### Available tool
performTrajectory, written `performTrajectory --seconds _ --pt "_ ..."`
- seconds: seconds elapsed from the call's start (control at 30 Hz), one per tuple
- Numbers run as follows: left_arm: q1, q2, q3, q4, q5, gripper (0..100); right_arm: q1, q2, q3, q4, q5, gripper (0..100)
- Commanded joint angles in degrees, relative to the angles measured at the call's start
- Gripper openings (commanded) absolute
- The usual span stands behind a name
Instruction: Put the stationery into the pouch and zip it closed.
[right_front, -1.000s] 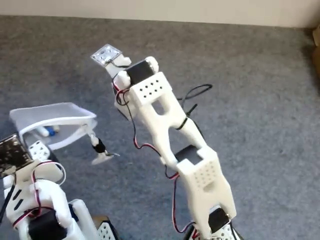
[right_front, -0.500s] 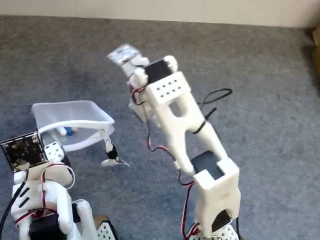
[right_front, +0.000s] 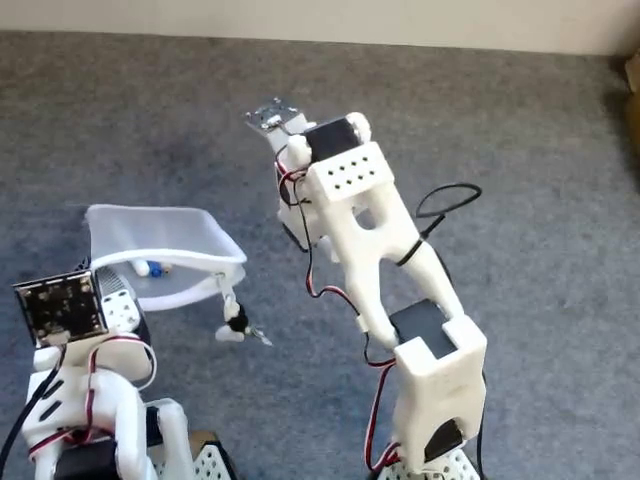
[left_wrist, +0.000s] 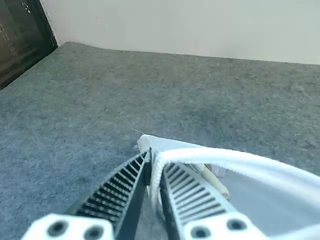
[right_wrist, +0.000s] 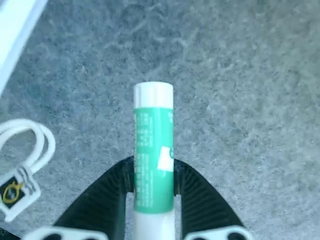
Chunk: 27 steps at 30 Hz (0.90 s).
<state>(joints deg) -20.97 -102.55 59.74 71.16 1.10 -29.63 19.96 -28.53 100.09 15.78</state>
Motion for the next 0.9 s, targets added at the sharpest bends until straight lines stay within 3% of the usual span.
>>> performTrajectory --seconds 0.0,0.47,0.63,0.87 --pt "1.01 -0.22 -5.49 1.14 -0.62 1 0.04 -4.26 -0.57 1.01 -0.44 0.5" --pt "3.12 0.22 -10.15 2.46 -2.90 1 0.13 -4.35 4.44 0.75 -0.44 0.5" --pt "7.34 11.65 -15.78 5.10 -2.99 1 0.22 -4.26 4.70 0.75 -0.35 0.5" --pt "7.87 25.27 -24.31 8.88 -2.81 1 0.31 -4.35 4.70 0.84 -0.35 0.5"
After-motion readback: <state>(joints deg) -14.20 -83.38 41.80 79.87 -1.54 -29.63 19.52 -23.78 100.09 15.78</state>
